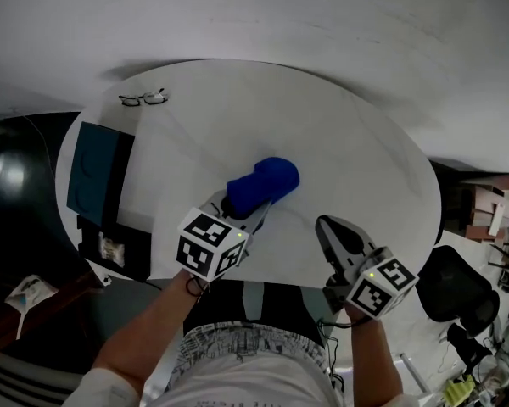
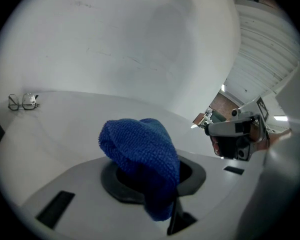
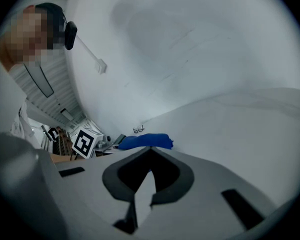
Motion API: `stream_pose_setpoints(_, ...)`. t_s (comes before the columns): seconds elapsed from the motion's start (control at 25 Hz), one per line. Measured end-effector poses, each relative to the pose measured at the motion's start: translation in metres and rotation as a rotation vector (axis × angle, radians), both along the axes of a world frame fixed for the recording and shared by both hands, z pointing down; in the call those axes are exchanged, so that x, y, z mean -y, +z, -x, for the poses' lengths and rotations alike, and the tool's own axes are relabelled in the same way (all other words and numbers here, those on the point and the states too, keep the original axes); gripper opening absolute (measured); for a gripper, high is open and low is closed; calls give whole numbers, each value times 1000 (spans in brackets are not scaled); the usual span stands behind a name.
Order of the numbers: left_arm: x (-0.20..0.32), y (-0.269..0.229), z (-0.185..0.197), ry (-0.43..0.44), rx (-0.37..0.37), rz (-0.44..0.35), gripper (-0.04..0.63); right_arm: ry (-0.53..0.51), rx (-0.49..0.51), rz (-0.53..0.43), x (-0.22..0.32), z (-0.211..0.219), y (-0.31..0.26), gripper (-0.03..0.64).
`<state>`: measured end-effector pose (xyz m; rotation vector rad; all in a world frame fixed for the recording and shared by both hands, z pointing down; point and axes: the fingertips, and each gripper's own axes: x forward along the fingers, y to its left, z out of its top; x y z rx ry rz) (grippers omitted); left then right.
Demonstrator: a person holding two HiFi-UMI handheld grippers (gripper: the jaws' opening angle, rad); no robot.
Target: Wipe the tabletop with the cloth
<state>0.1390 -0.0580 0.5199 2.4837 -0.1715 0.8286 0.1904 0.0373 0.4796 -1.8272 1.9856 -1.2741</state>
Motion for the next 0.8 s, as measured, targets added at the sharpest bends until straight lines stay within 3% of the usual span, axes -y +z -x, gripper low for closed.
stream_pose_setpoints(0.4, 54, -20, 100, -114, -4, -70, 112, -155, -2, -10, 62, 75, -6, 6)
stream_pose_setpoints(0.8, 108, -14, 215, -156, 105, -135, 112, -266, 4, 1, 116, 153, -3, 6)
